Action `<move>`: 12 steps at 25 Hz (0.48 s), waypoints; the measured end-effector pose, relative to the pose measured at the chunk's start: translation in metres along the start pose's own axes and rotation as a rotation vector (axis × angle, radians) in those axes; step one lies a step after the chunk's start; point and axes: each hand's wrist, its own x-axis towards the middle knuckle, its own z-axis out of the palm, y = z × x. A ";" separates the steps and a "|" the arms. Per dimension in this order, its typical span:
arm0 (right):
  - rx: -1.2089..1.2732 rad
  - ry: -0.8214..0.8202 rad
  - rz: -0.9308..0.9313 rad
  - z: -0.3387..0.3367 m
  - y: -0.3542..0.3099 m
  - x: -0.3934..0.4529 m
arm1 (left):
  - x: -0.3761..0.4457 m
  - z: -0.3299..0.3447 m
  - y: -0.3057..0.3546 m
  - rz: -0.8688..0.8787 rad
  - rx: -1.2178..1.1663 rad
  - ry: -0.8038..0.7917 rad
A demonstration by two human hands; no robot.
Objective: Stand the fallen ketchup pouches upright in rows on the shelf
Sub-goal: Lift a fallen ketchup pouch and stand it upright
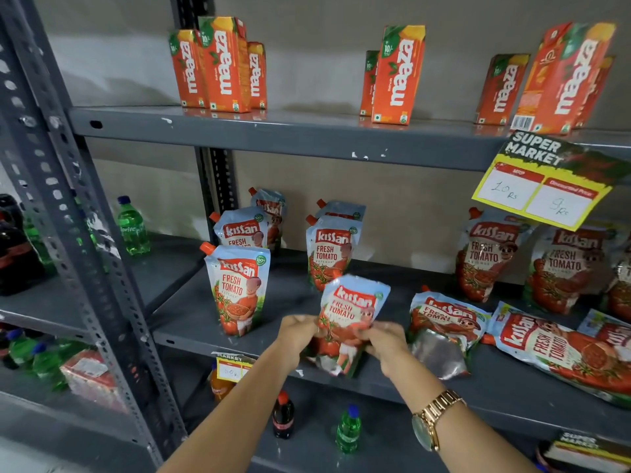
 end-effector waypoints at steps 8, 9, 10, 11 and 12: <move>-0.291 0.063 -0.311 0.005 -0.011 0.008 | -0.009 0.013 0.004 0.300 0.190 0.159; -0.334 0.065 -0.320 0.004 -0.009 0.008 | -0.011 0.014 0.005 0.308 0.210 0.171; -0.350 0.090 -0.338 0.003 -0.010 0.006 | -0.015 0.014 0.006 0.327 0.206 0.195; -0.341 0.136 -0.365 0.002 -0.012 0.003 | -0.018 0.014 0.007 0.361 0.179 0.233; -0.318 0.199 -0.399 0.001 -0.016 0.000 | -0.022 0.015 0.008 0.408 0.144 0.273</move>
